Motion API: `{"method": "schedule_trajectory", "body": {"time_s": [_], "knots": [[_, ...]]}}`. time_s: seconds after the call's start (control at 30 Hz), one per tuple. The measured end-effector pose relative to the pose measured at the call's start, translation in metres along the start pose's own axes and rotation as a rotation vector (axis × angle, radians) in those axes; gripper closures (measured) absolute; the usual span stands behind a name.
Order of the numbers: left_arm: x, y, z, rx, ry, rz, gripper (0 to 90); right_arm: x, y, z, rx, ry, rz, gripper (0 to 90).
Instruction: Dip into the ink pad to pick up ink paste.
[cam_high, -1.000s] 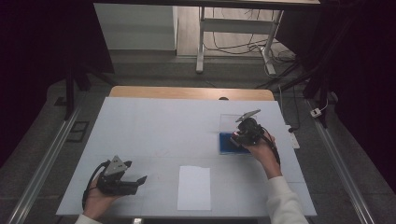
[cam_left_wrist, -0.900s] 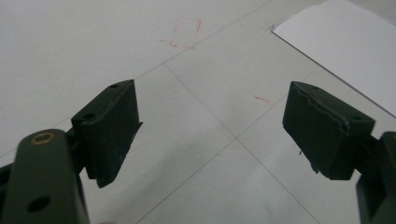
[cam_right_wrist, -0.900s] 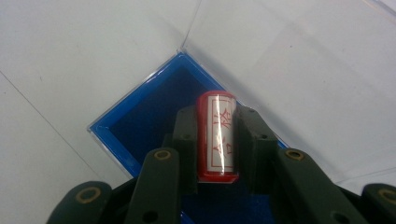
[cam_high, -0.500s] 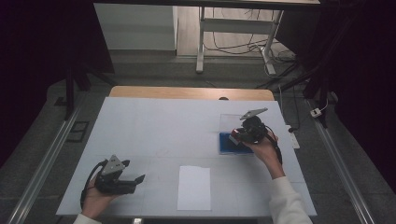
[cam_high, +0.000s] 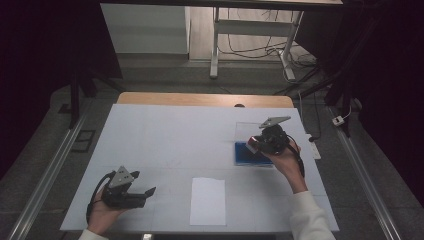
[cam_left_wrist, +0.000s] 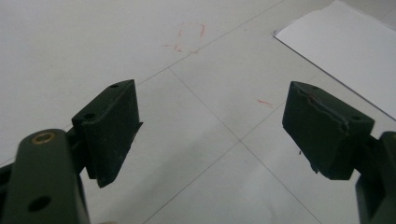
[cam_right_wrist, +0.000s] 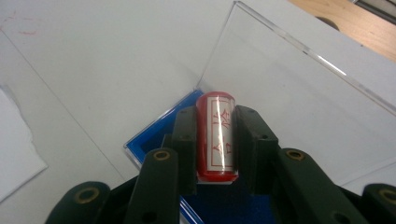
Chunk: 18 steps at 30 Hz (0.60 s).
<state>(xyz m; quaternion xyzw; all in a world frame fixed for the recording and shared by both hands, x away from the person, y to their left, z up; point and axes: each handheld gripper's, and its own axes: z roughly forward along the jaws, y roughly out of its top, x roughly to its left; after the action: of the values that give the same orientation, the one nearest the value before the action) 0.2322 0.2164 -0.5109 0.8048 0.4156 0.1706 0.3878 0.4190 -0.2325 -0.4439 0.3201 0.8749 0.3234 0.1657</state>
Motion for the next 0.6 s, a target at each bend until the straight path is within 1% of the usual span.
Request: {"method": "schedule_trajectory", "body": {"time_s": [0.27,0.3,0.37,0.43,0.53,0.6], "knots": [[0.001,0.0,0.0,0.0,0.0,0.005,19.1,0.002,-0.003,-0.009,-0.034,0.017,0.005,70.3],[0.001,0.0,0.0,0.0,0.0,0.005,19.1,0.002,-0.003,-0.01,-0.034,0.016,0.015,70.4],[0.001,0.0,0.001,0.002,-0.003,0.008,19.1,0.003,-0.005,-0.014,-0.041,0.022,0.016,70.3],[0.0,0.001,0.001,0.003,-0.003,0.012,19.1,0.004,-0.005,-0.018,-0.047,0.021,0.008,70.3],[0.0,0.002,0.002,-0.002,-0.002,0.015,19.2,0.007,-0.006,-0.025,-0.069,0.034,0.009,70.3],[-0.001,0.003,0.002,-0.004,-0.002,0.024,19.2,0.009,-0.006,-0.027,-0.072,0.039,0.003,70.4]]}}
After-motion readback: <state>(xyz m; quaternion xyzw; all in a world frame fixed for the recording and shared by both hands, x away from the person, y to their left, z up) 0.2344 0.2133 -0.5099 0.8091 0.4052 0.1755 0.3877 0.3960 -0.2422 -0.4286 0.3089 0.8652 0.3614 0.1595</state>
